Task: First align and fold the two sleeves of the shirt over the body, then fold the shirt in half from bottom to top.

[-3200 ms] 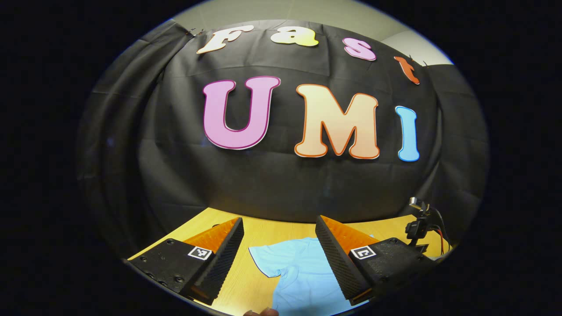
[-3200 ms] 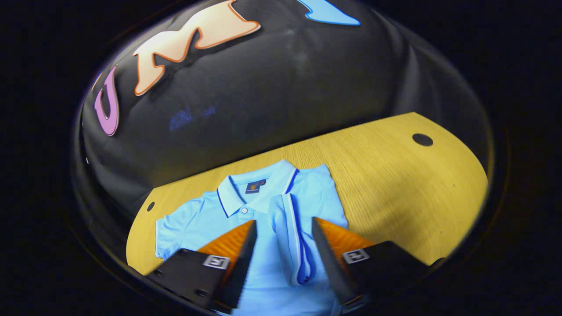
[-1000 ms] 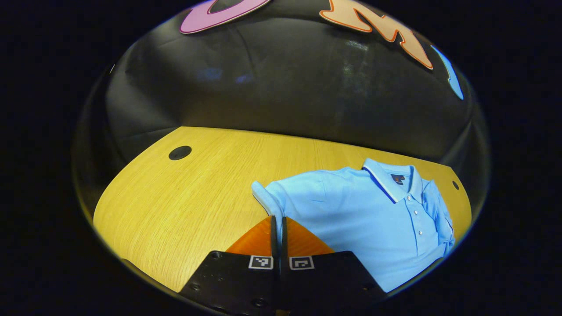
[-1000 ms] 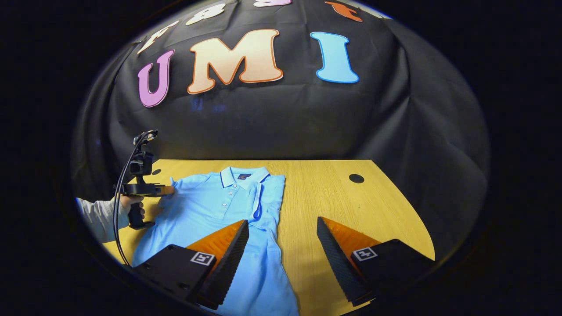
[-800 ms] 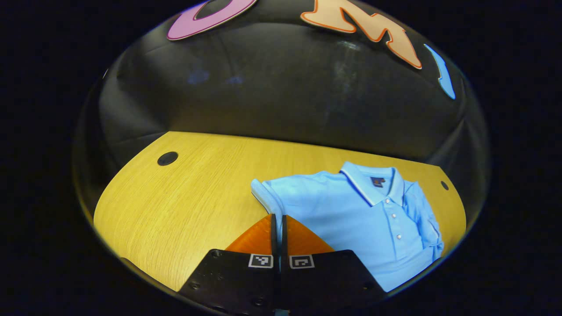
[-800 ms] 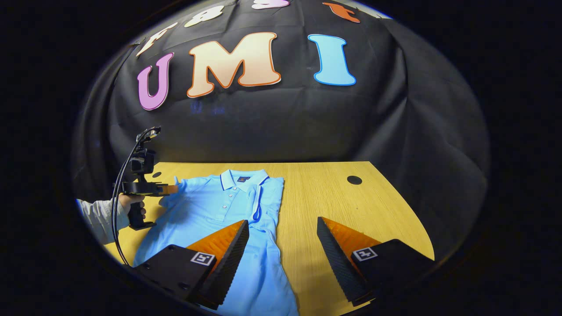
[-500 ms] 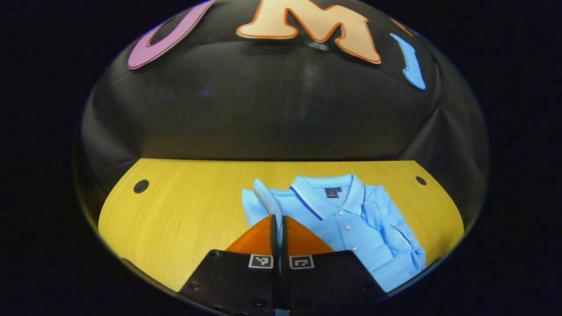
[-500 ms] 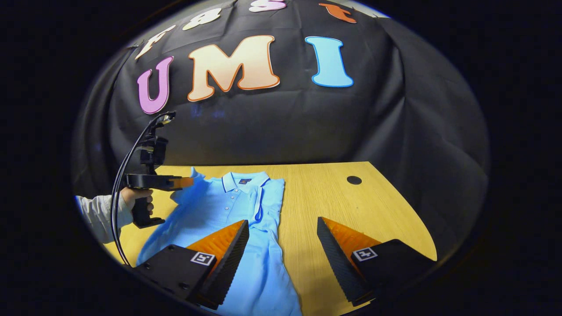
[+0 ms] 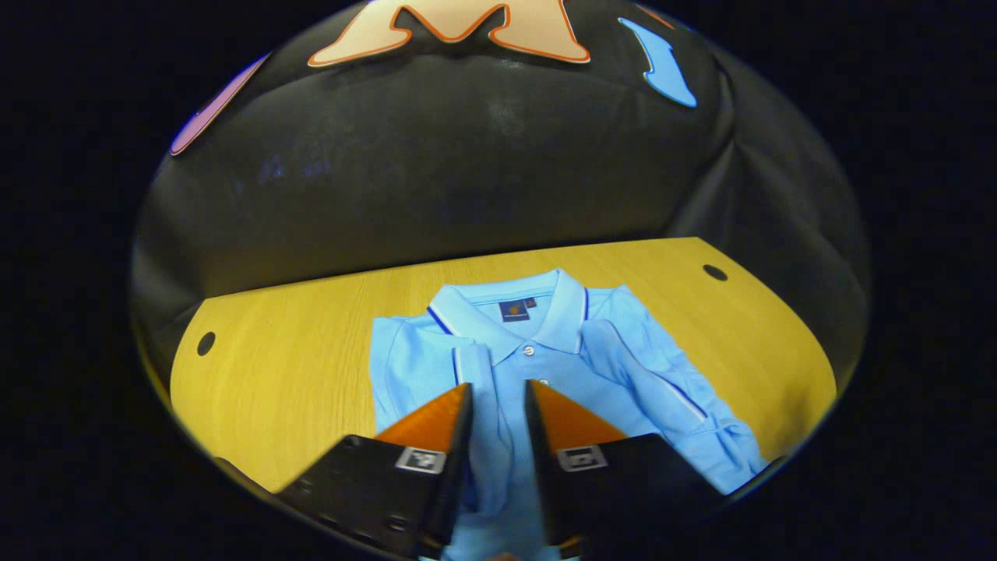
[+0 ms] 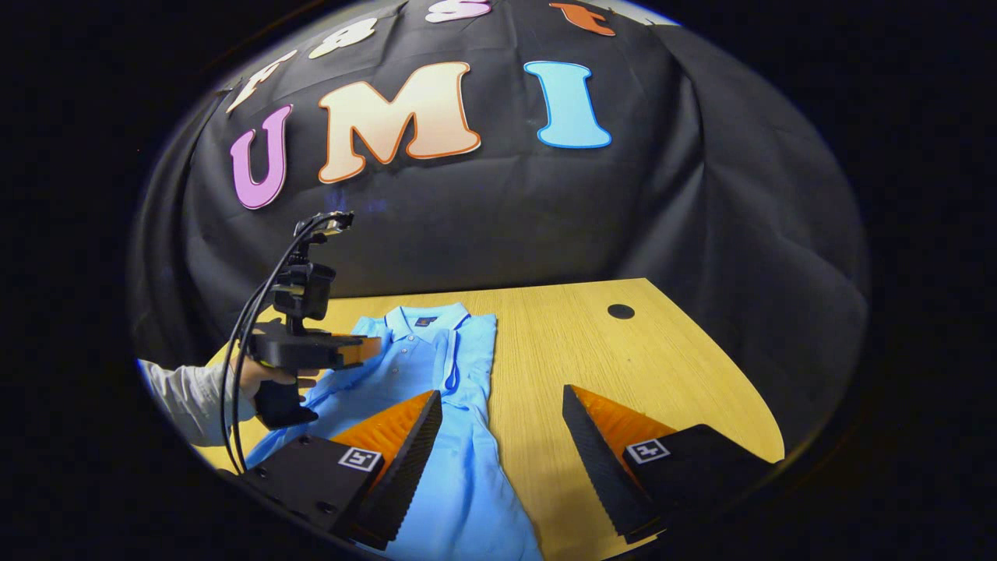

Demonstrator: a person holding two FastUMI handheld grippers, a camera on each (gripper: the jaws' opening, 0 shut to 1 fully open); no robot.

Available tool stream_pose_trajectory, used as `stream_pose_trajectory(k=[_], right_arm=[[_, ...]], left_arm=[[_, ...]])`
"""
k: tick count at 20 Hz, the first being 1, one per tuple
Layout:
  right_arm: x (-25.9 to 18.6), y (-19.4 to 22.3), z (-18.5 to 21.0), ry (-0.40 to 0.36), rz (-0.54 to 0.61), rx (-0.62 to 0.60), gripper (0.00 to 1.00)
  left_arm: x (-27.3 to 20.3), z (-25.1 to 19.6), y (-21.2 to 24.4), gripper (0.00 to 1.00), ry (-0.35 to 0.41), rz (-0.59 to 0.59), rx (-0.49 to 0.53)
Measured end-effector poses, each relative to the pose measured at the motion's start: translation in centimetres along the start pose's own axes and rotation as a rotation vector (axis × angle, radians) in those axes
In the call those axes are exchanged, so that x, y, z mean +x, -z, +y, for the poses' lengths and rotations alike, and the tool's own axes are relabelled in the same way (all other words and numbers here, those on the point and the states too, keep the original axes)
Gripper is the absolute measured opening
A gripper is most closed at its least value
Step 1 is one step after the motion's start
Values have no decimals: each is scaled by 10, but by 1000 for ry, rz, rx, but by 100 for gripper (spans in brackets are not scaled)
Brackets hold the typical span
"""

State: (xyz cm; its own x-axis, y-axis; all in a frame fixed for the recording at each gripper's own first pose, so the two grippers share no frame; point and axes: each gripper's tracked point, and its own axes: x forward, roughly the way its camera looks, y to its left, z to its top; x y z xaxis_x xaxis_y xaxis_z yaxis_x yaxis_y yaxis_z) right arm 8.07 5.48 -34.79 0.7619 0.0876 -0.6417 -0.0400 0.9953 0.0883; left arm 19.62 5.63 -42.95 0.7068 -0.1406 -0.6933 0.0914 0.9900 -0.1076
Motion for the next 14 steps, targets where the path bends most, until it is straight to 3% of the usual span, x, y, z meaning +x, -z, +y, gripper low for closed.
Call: stream_pose_trajectory(k=[2,3,5,7,8,14], right_arm=[[-2,-2,4,1,-23,-7,98],[-4,-4,4,5,-40,-16,93],[-14,-4,6,3,-57,-11,98],[-26,0,10,-20,-60,-6,93],[-34,4,9,-24,-58,-14,98],[-78,24,9,-55,-67,-59,98]], left_arm=[[-21,4,-8,80,-11,-46,-17],[-34,5,-12,99,-16,-73,-30],[-62,5,-13,96,-17,-112,-66],[-96,9,-9,96,-40,-121,-75],[-110,12,-6,96,-53,-127,-73],[-196,11,19,96,-84,-156,-56]])
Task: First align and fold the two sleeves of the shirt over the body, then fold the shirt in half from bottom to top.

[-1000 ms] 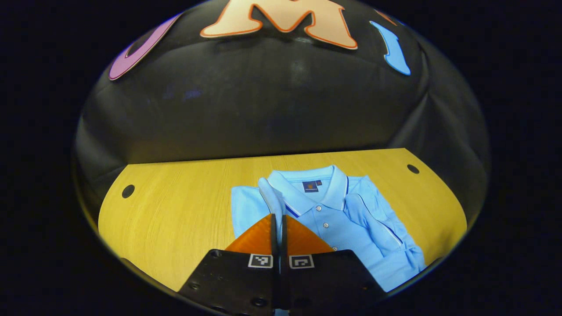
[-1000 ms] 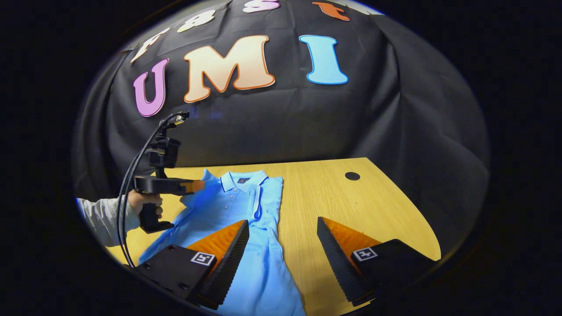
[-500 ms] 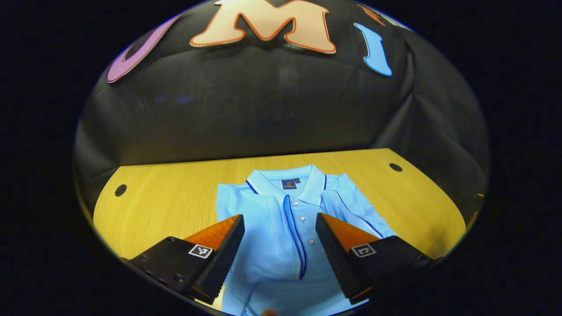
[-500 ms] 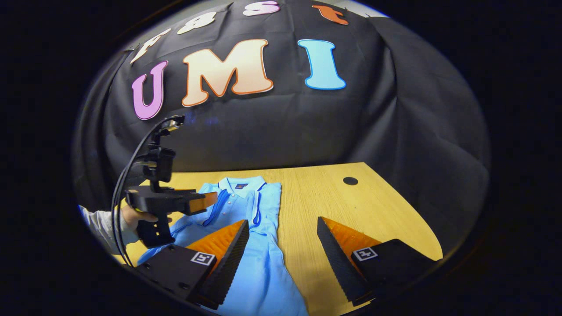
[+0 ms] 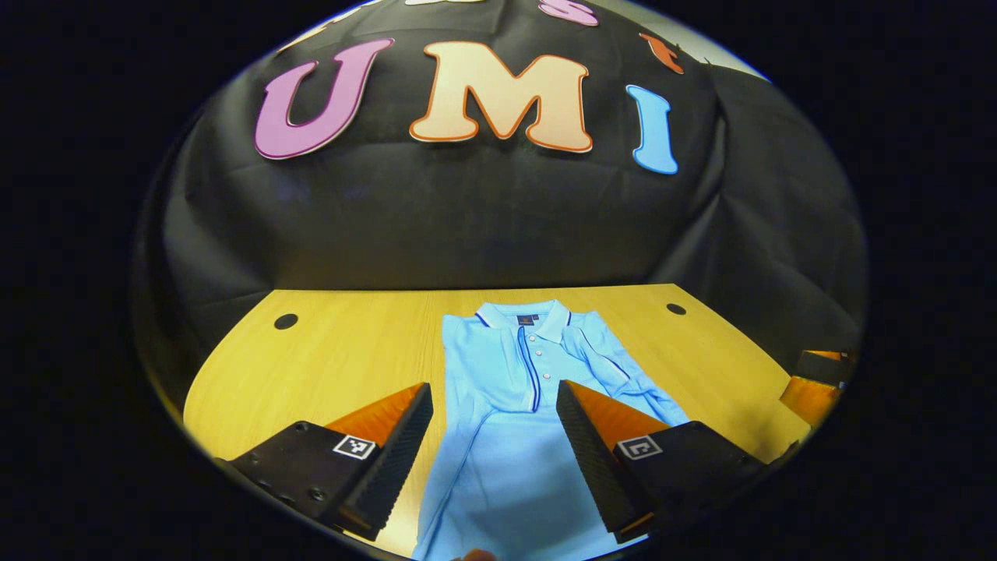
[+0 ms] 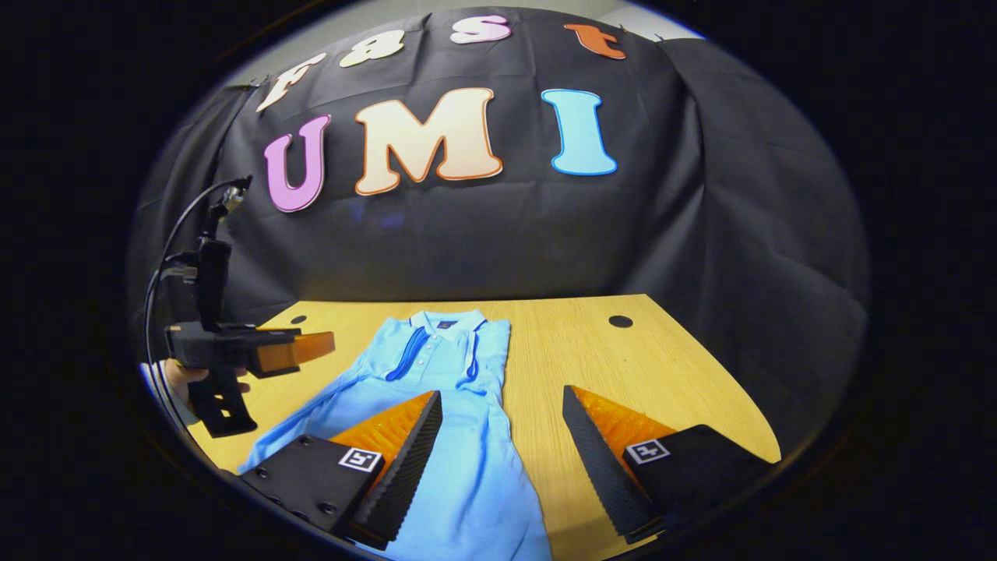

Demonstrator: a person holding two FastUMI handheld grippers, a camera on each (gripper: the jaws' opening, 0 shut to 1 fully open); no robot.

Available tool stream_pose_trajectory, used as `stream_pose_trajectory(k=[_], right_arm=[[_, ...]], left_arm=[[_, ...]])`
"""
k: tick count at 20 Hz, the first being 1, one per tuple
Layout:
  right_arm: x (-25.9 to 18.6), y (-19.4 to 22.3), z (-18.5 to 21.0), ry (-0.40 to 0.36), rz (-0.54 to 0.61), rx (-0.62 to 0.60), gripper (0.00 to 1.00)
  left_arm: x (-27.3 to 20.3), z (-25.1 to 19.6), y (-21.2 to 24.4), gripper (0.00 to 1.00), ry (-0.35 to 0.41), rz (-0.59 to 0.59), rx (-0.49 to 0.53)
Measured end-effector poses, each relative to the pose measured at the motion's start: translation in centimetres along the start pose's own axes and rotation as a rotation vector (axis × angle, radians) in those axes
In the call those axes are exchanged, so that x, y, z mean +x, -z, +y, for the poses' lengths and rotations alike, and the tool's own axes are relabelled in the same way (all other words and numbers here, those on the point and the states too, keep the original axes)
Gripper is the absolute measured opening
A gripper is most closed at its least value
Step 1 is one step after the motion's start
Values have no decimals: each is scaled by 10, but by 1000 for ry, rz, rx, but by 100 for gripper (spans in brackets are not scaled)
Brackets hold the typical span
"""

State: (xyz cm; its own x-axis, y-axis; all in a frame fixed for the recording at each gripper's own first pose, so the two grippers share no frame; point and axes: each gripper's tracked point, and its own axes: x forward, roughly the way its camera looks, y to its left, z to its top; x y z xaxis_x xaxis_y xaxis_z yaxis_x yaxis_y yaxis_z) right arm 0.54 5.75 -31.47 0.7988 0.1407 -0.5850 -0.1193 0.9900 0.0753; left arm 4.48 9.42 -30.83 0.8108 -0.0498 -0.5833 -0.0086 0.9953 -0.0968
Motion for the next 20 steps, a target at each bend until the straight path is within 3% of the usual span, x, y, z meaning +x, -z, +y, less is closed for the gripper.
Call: stream_pose_trajectory(k=[11,13,14,20], right_arm=[[-76,105,-6,-7,136,-67,98],[-83,127,-3,-7,171,-65,93],[-86,136,-3,-6,186,-68,98],[-88,179,-12,25,257,-94,98]], left_arm=[[-124,8,128,96,-31,145,26],[-137,12,152,96,-46,168,25],[-142,12,165,96,-52,190,23],[-154,12,207,96,-66,265,49]])
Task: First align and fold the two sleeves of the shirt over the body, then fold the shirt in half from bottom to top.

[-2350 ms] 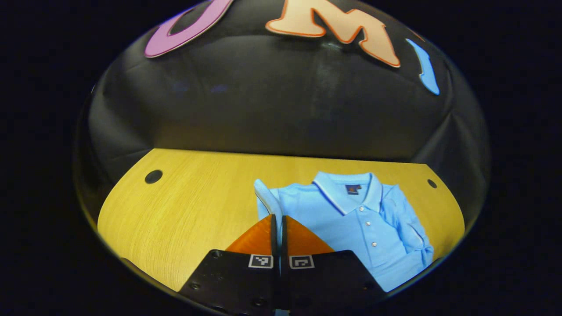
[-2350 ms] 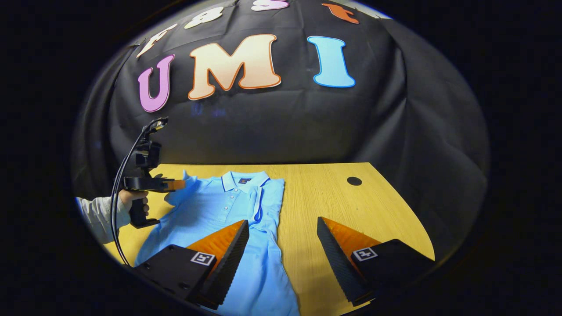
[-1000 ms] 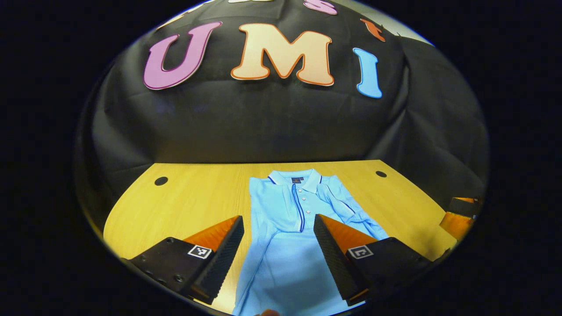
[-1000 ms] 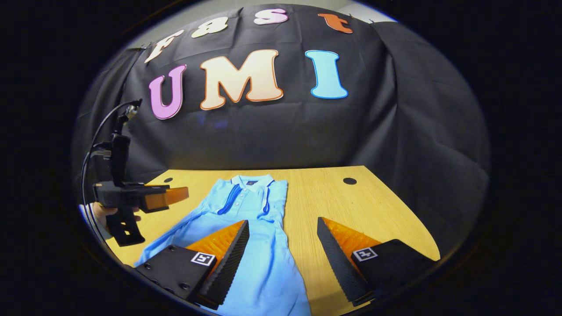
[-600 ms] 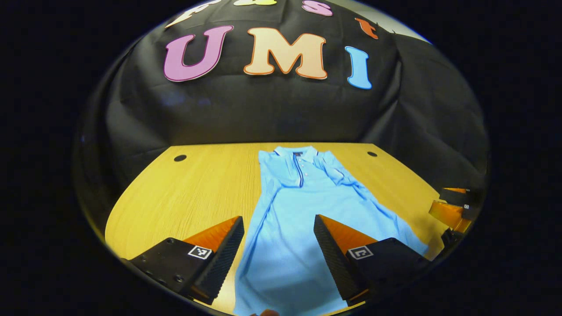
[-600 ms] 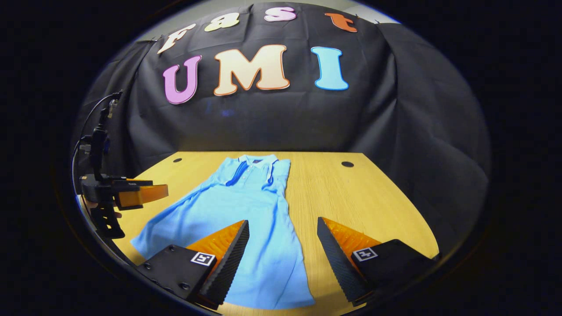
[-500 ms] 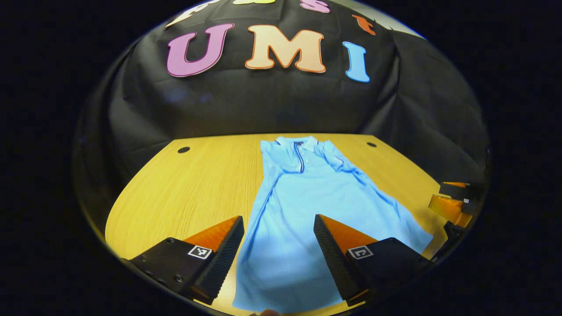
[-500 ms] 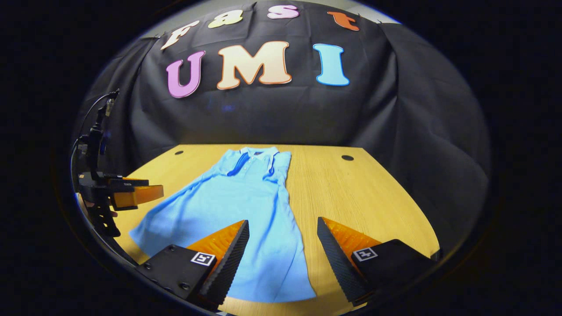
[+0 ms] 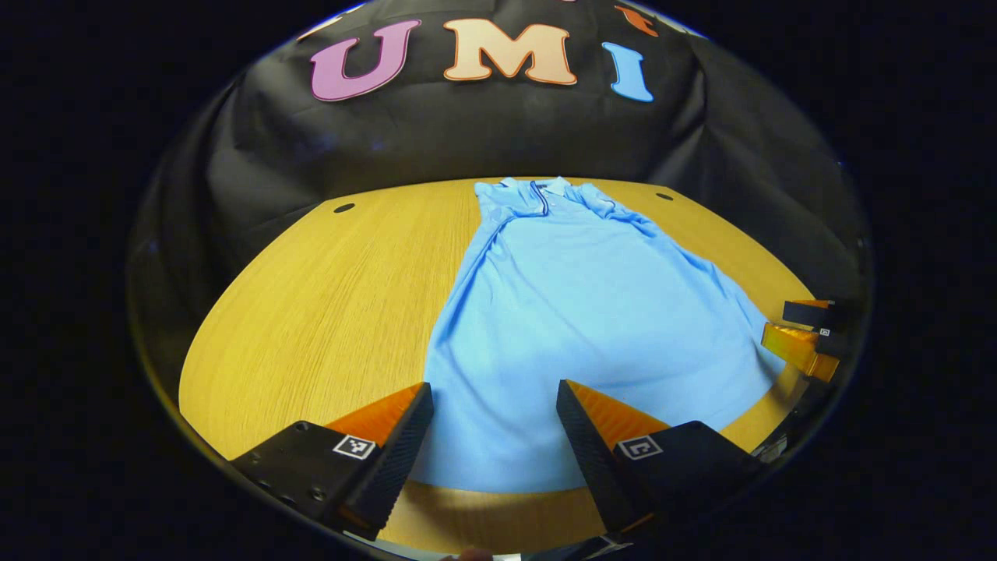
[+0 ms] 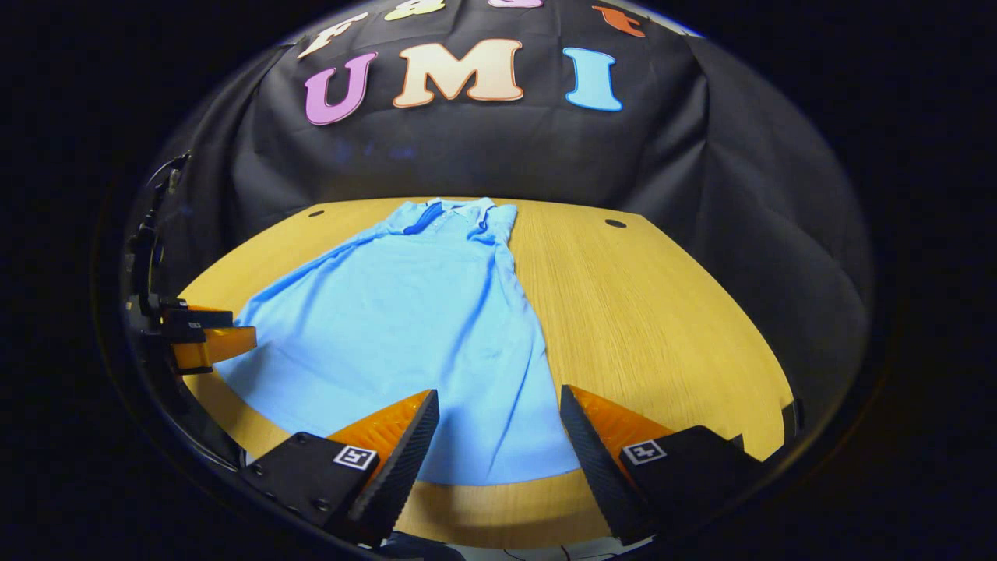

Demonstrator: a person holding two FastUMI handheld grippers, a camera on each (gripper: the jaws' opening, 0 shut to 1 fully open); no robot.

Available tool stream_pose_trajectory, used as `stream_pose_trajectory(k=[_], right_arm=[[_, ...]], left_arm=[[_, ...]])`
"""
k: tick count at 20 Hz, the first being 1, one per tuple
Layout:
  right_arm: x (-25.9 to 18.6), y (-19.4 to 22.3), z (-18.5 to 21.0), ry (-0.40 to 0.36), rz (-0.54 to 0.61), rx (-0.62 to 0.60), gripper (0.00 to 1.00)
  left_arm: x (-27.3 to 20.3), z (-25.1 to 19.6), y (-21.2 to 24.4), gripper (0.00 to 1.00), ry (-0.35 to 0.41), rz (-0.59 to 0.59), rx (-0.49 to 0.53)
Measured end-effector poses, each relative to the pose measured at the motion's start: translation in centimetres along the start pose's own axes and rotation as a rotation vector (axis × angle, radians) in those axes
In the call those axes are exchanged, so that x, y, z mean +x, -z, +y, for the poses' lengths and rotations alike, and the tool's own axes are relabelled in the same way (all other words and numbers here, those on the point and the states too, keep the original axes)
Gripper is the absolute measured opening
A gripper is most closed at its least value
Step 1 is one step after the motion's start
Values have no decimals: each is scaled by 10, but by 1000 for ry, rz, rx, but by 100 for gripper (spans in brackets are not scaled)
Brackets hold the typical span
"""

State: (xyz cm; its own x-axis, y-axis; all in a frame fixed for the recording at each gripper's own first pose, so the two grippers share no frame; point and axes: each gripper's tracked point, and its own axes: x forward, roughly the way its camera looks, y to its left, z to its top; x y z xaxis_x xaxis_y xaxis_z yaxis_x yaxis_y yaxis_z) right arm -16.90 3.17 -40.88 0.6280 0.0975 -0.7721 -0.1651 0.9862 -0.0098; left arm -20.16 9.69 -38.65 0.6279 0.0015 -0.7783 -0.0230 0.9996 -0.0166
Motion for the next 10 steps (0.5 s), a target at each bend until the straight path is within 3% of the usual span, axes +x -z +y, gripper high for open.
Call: stream_pose_trajectory(k=[3,6,7,8,9,10], right_arm=[[2,17,2,-6,69,47,99],[3,15,5,7,67,86,97],[1,16,13,-25,70,76,98],[2,17,23,-57,65,62,91],[1,16,30,-86,59,48,69],[0,17,34,-99,60,48,47]], left_arm=[[0,-1,0,97,8,-13,-20],[-1,-6,-1,97,20,-32,-20],[0,-12,-1,94,40,-30,-12],[1,-18,-2,87,63,-42,-8],[0,-24,-3,64,80,-46,-7],[0,-26,-3,50,87,-42,-16]])
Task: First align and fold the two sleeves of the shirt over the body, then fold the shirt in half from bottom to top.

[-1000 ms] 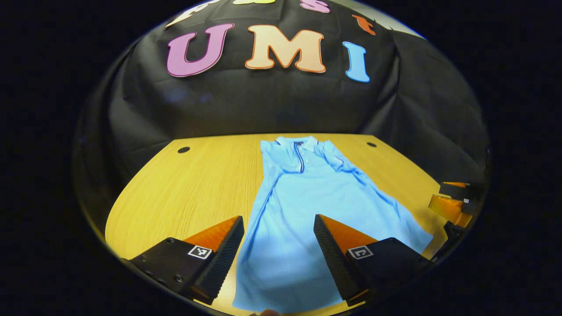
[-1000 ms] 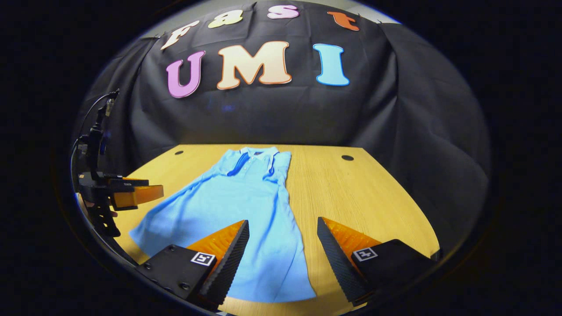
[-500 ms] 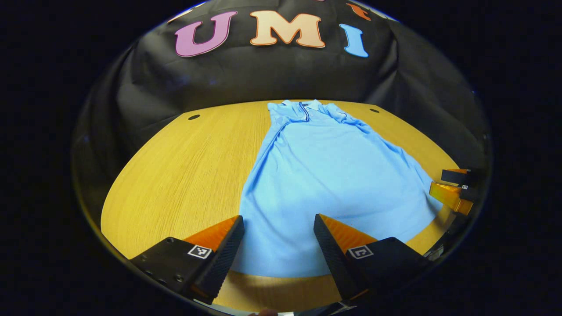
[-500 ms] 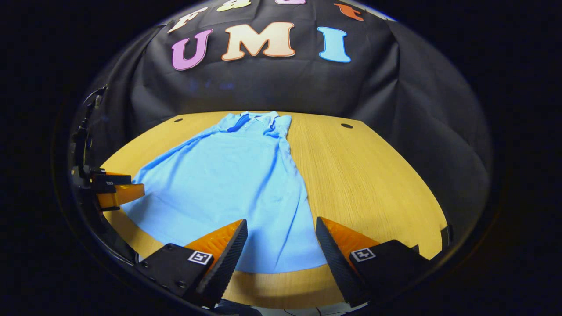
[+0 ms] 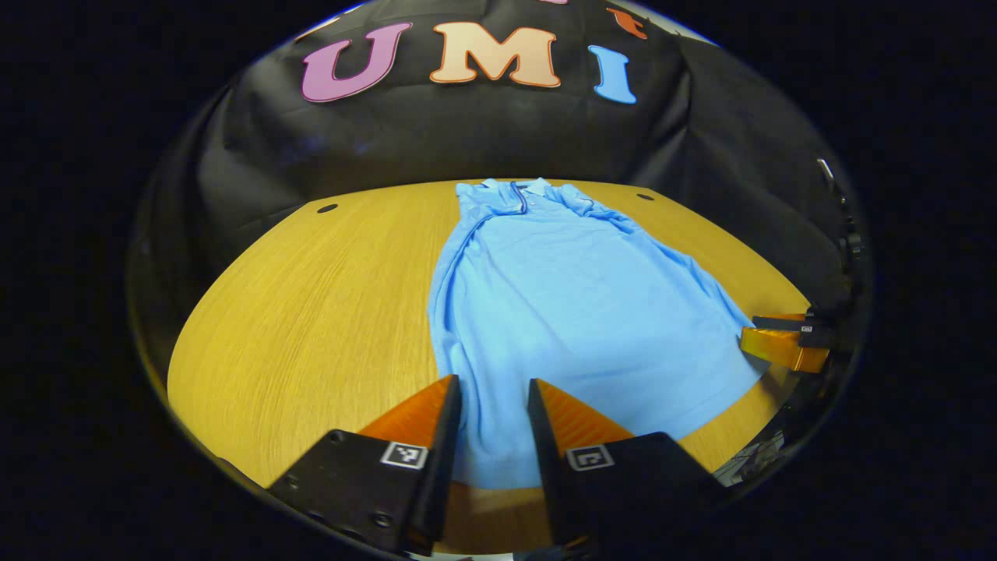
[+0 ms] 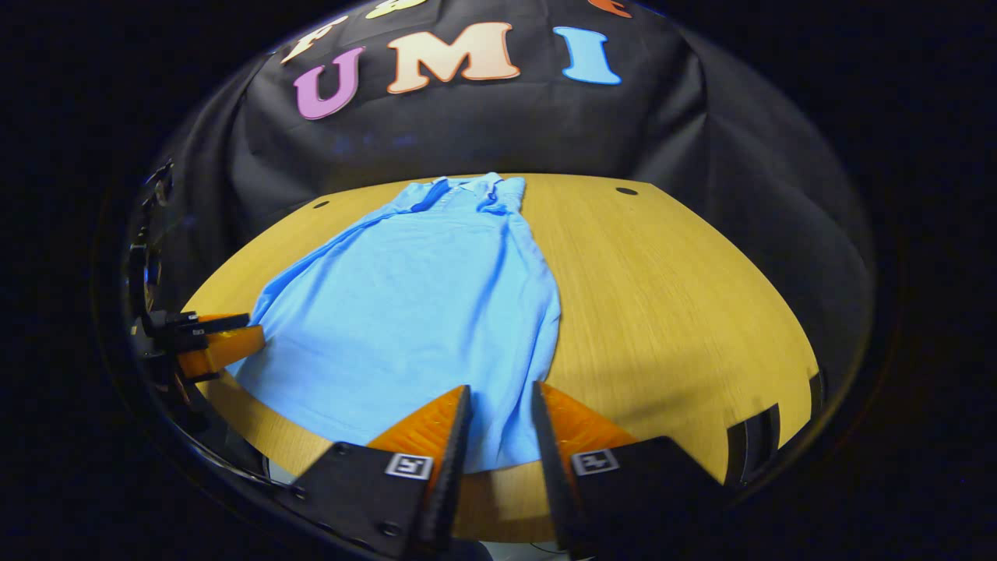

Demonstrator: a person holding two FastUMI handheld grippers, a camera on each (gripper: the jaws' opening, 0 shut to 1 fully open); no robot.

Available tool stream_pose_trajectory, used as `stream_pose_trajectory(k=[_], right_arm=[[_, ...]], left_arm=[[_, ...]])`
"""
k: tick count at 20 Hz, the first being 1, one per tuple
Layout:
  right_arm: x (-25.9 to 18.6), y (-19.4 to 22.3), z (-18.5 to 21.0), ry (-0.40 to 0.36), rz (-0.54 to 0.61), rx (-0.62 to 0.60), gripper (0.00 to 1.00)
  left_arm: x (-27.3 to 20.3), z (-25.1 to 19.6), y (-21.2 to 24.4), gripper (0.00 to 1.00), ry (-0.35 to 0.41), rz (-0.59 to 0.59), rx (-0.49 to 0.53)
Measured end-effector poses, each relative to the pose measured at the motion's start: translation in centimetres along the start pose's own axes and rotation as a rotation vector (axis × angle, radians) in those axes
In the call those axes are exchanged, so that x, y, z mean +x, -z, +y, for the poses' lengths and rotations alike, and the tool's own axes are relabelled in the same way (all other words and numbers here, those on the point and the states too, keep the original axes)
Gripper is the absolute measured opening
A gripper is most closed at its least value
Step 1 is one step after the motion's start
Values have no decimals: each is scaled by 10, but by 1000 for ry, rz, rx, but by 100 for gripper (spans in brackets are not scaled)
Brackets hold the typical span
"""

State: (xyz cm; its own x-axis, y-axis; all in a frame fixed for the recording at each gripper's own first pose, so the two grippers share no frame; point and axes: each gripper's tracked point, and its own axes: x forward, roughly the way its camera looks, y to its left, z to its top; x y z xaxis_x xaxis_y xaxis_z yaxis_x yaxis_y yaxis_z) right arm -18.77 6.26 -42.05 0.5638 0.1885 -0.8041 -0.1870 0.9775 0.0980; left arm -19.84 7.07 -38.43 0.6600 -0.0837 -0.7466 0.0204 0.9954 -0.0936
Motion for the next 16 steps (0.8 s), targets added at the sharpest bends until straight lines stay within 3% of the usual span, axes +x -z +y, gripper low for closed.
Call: stream_pose_trajectory(k=[1,2,3,6,10,16], right_arm=[[0,0,2,1,1,8,21],[0,0,2,1,9,16,10],[2,0,5,-10,23,18,7],[1,-2,4,-19,46,25,3],[-1,-9,9,-49,95,80,3],[-3,-68,15,-91,2,104,2]], left_arm=[[1,-5,1,33,24,-1,-21],[2,-6,2,25,25,5,-59],[2,-7,1,1,30,11,-89],[3,-7,0,0,46,60,-163],[5,-5,-4,0,42,142,-180],[11,-3,-50,0,75,123,-214]])
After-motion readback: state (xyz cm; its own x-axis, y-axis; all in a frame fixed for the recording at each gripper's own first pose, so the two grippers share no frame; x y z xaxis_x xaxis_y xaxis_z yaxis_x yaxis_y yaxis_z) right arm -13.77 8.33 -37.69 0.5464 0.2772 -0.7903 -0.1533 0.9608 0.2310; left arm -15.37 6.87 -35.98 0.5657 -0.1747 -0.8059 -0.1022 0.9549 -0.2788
